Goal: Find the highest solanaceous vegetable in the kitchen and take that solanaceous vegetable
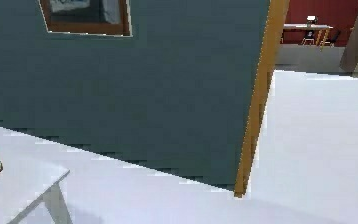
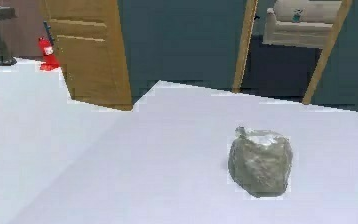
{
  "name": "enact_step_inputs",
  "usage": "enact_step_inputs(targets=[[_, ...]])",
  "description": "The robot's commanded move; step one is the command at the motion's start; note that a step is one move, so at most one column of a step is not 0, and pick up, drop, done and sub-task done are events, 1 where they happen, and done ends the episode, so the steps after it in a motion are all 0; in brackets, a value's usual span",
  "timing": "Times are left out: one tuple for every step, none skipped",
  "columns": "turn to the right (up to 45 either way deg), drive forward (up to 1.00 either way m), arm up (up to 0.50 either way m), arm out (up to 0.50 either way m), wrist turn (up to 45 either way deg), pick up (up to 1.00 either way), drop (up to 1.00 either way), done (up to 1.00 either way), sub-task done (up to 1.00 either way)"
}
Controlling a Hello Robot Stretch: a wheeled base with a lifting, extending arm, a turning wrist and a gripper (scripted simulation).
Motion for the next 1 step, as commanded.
enact_step_inputs(targets=[[-15.0, 0.00, 0.00, 0.00, 0.0, 0.00, 0.00, 0.00, 0.00]])
